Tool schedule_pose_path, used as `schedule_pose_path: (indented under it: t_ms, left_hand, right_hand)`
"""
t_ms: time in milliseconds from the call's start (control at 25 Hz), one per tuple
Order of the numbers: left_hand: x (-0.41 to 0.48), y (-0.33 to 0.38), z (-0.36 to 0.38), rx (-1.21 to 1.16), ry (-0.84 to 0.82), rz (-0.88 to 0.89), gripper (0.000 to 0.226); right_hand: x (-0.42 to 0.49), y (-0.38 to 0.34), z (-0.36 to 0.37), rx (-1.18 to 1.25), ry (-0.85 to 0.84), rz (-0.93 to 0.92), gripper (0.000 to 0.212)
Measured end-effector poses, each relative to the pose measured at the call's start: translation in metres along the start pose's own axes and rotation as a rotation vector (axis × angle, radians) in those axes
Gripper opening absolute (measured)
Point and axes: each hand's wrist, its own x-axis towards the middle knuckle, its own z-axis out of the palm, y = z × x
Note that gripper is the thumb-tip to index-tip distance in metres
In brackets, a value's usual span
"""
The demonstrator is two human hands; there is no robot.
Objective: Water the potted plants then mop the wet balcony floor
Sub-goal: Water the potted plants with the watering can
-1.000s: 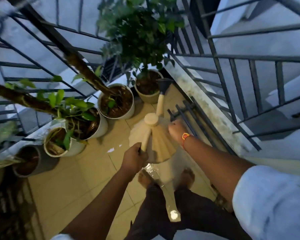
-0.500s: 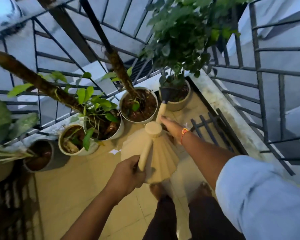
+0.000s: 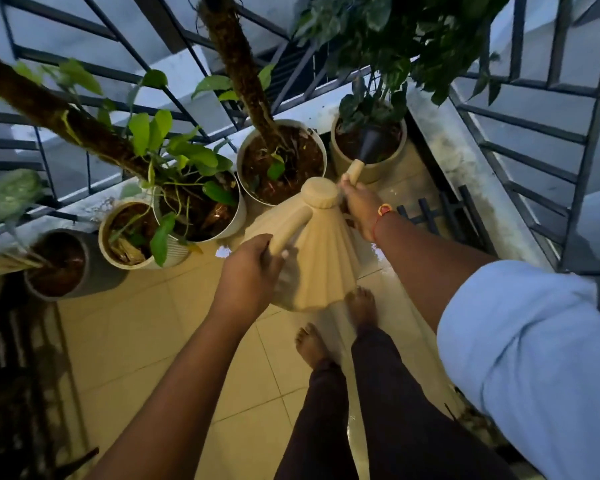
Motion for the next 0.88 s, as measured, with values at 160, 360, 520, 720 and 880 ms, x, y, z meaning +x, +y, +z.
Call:
schedule_pose_path:
  t_ms: [160,360,520,720,880]
  left_hand:
    - [0.019,0.0,0.009,-0.279,-0.011,-0.16,0.025]
    - [0.037,-0.004,0.005,-0.452,-0.065,-0.217,0.007]
    - [0.049,-0.008,0.005,-0.467,-0.115,-0.212,0.015]
    - [0.069,-0.01,0.018,-0.468,-0.154,-0.206,0.017]
    - [0.082,-0.005,0.038,-0.448,-0.198,-0.215,0.021]
  right_hand:
    - [0.012,-0.002,-0.014,0.123,-0.167,0.181,0.08]
    - [0.008,0.034,-0.019,0.179,-0.311,0.373,0.084]
    - [0.008,0.055,-0.02,0.337,-0.282,0.448,0.054]
    - [0.026,0.062,-0.026,0.385,-0.246,0.489,0.062]
    - [0.04,0.073,-0.034,0.38,-0.247,0.573,0.067]
